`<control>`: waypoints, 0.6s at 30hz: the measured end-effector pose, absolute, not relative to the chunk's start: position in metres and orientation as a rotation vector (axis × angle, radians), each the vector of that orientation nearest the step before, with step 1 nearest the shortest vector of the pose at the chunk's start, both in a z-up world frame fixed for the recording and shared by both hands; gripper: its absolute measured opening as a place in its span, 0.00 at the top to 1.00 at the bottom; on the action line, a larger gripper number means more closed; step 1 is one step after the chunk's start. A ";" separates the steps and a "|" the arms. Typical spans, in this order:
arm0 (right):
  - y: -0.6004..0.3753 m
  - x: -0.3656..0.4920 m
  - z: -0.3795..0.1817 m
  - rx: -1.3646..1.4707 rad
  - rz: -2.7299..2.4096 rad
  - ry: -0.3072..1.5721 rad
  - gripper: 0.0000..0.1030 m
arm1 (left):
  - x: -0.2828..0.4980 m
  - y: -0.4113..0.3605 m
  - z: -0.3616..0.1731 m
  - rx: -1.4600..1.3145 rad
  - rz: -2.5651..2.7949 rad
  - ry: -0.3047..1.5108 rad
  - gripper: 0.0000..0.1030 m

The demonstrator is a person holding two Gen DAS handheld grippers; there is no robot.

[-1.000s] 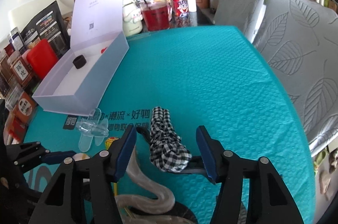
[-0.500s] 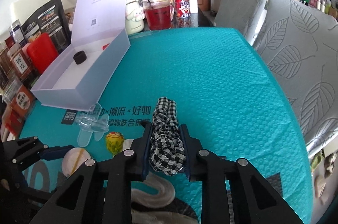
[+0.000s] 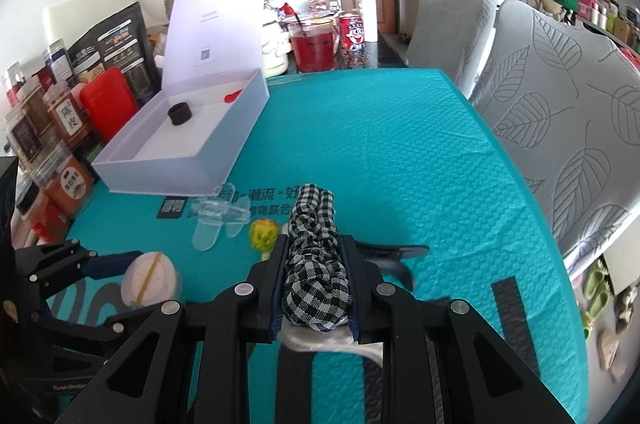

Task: Organize rigid objects
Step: 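Grasp the checked scrunchie with the right tool and lift it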

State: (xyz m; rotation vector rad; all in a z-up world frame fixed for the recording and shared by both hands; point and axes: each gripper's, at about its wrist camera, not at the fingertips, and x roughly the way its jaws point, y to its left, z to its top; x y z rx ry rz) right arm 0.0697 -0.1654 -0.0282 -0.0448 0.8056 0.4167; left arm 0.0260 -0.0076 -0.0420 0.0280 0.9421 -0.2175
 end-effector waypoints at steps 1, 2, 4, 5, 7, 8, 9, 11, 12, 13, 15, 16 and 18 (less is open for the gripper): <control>-0.164 0.067 -0.028 -0.046 0.418 0.803 0.77 | 0.022 -0.006 -0.041 0.026 -0.213 0.938 0.46; -0.162 0.063 -0.027 -0.047 0.421 0.802 0.77 | 0.020 -0.004 -0.039 0.024 -0.207 0.935 0.46; -0.157 0.056 -0.025 -0.049 0.430 0.797 0.77 | 0.014 0.002 -0.037 0.016 -0.195 0.927 0.46; -0.156 0.053 -0.025 -0.052 0.434 0.796 0.77 | 0.011 0.005 -0.036 0.010 -0.189 0.924 0.46; -0.150 0.046 -0.023 -0.059 0.444 0.792 0.77 | 0.005 0.010 -0.035 0.000 -0.178 0.918 0.46; -0.148 0.043 -0.023 -0.061 0.450 0.790 0.77 | 0.002 0.012 -0.034 -0.002 -0.173 0.916 0.46; -0.145 0.039 -0.022 -0.064 0.457 0.788 0.77 | -0.002 0.015 -0.033 -0.004 -0.168 0.912 0.46; -0.140 0.033 -0.021 -0.069 0.469 0.786 0.77 | -0.009 0.020 -0.030 -0.011 -0.158 0.901 0.46; -0.137 0.029 -0.021 -0.073 0.477 0.784 0.77 | -0.011 0.021 -0.029 -0.013 -0.154 0.897 0.46; -0.133 0.026 -0.020 -0.077 0.485 0.781 0.77 | -0.015 0.024 -0.027 -0.015 -0.148 0.890 0.46; -0.127 0.020 -0.019 -0.084 0.495 0.780 0.77 | -0.021 0.028 -0.025 -0.019 -0.137 0.882 0.46; -0.124 0.016 -0.018 -0.087 0.502 0.778 0.77 | -0.024 0.031 -0.023 -0.021 -0.130 0.877 0.46; -0.118 0.010 -0.016 -0.092 0.517 0.772 0.77 | -0.031 0.035 -0.020 -0.025 -0.115 0.866 0.46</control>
